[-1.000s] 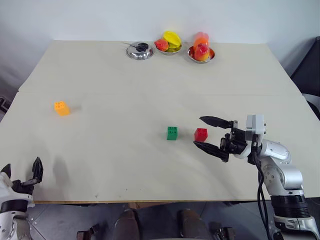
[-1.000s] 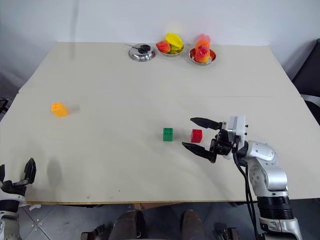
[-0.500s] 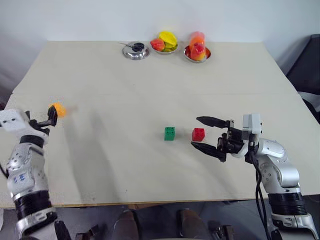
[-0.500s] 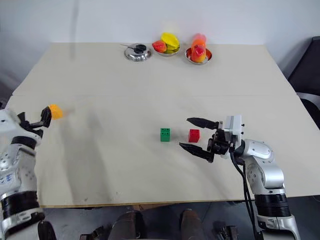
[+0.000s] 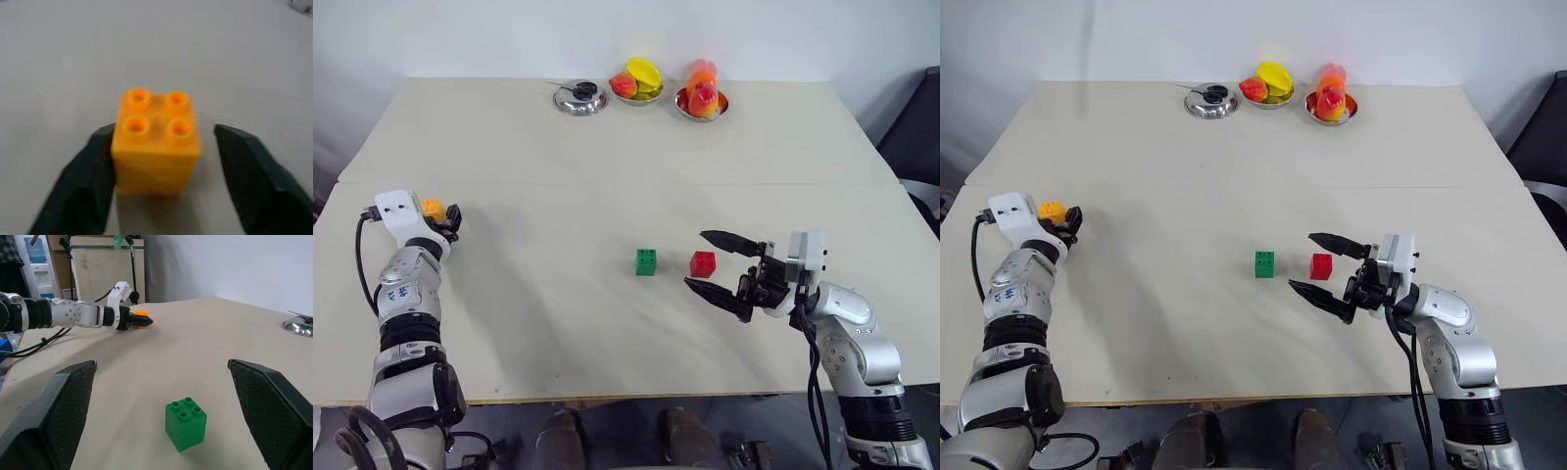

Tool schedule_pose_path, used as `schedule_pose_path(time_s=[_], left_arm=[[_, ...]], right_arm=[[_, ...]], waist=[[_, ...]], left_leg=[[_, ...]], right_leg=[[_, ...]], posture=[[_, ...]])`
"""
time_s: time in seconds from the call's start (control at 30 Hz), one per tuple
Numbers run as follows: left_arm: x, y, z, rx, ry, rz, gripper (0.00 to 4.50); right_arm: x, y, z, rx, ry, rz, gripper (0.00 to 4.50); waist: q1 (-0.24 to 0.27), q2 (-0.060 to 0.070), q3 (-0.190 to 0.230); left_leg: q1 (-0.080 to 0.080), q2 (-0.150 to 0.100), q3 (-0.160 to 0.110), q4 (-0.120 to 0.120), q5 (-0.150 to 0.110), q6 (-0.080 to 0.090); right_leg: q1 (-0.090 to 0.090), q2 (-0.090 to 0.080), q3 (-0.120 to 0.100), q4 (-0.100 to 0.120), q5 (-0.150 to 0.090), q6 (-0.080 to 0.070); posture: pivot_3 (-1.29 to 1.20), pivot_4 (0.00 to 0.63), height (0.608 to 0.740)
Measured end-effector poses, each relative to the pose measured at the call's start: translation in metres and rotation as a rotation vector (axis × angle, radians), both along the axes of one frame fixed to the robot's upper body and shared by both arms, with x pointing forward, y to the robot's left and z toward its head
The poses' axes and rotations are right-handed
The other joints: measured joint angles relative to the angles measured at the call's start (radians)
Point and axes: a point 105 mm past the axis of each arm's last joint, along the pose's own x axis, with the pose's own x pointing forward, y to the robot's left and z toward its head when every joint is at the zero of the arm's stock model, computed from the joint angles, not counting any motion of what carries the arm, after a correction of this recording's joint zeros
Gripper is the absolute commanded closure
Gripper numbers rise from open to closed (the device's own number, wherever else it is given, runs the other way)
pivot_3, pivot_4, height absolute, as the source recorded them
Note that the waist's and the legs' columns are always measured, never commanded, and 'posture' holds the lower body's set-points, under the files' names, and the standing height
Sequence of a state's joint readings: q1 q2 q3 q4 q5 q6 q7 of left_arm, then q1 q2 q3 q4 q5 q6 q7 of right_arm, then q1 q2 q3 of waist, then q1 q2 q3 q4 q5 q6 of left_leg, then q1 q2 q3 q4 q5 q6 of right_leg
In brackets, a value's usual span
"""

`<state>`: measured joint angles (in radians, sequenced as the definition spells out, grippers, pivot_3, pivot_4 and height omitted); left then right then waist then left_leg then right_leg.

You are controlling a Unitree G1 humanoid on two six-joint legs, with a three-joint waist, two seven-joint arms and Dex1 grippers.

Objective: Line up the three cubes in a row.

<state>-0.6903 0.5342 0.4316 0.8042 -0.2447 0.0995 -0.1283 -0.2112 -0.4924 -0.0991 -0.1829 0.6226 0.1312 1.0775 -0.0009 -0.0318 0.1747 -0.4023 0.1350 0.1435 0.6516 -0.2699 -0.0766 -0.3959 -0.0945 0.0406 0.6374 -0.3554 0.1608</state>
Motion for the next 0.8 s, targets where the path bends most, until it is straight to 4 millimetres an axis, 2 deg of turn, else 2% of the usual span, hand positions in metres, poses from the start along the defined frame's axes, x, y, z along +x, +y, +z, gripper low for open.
schedule_pose_path(time_s=[0.07,0.17,0.27,0.37,0.43,0.53,0.63,0.7,0.8], left_arm=[[0.000,-0.001,0.001,0.004,-0.009,-0.012,3.00],[-0.001,-0.008,0.005,0.042,-0.032,-0.111,2.99],[-0.007,-0.053,0.021,0.148,-0.118,-0.523,2.99],[-0.028,-0.109,0.038,0.245,-0.191,-0.977,2.99],[-0.038,-0.133,0.040,0.316,-0.179,-1.186,2.99],[-0.047,-0.158,0.032,0.374,-0.121,-1.402,2.99],[-0.052,-0.188,0.013,0.424,-0.048,-1.600,2.99],[-0.048,-0.210,0.001,0.433,-0.028,-1.680,2.99],[-0.042,-0.222,-0.003,0.469,-0.012,-1.714,2.99]], right_arm=[[-0.001,0.000,0.001,0.000,-0.007,-0.004,0.00],[-0.002,-0.005,0.000,0.000,-0.004,-0.027,0.00],[-0.006,-0.015,-0.004,-0.026,0.011,-0.063,0.00],[-0.012,-0.027,-0.002,-0.065,0.004,-0.094,0.00],[-0.018,-0.040,-0.003,-0.094,0.026,-0.124,0.00],[-0.025,-0.058,-0.007,-0.137,0.056,-0.165,0.00],[-0.033,-0.069,-0.007,-0.166,0.074,-0.187,0.00],[-0.036,-0.068,-0.003,-0.165,0.060,-0.183,0.00],[-0.040,-0.065,-0.001,-0.166,0.055,-0.183,0.00]], waist=[[0.001,0.000,0.000],[0.002,0.000,0.000],[0.008,0.000,0.000],[0.016,0.000,0.000],[0.024,0.000,0.000],[0.027,0.000,0.000],[0.029,0.000,0.000],[0.029,0.000,0.000],[0.023,-0.001,0.000]], left_leg=[[0.000,0.000,0.000,0.000,0.000,0.000],[0.000,0.000,0.000,0.000,0.000,0.000],[0.000,0.000,0.000,-0.001,0.000,0.000],[0.000,0.000,0.000,-0.001,0.000,0.000],[0.000,0.000,0.000,0.000,0.000,0.000],[0.000,0.000,0.000,0.001,0.000,0.000],[0.000,0.000,-0.001,0.002,0.000,0.000],[-0.001,0.000,-0.002,0.003,0.000,0.000],[-0.001,0.000,-0.002,0.002,-0.001,0.000]], right_leg=[[0.000,0.000,0.000,0.000,0.000,0.000],[0.000,0.000,0.000,0.000,0.000,0.000],[0.000,0.000,-0.002,-0.001,0.000,0.000],[0.000,0.000,-0.002,-0.001,0.000,0.000],[0.000,0.000,-0.002,-0.001,0.000,0.000],[0.002,0.000,-0.002,-0.001,0.000,0.000],[0.002,0.000,-0.002,-0.002,0.000,0.000],[0.002,0.000,-0.002,-0.002,0.000,0.000],[0.002,0.000,-0.002,-0.002,0.000,0.000]], posture=[[0.00,0.150,0.740],[0.00,0.150,0.740],[0.00,0.150,0.740],[0.00,0.150,0.740],[0.00,0.150,0.740],[0.00,0.150,0.740],[0.00,0.150,0.740],[0.00,0.150,0.740],[0.00,0.150,0.740]])
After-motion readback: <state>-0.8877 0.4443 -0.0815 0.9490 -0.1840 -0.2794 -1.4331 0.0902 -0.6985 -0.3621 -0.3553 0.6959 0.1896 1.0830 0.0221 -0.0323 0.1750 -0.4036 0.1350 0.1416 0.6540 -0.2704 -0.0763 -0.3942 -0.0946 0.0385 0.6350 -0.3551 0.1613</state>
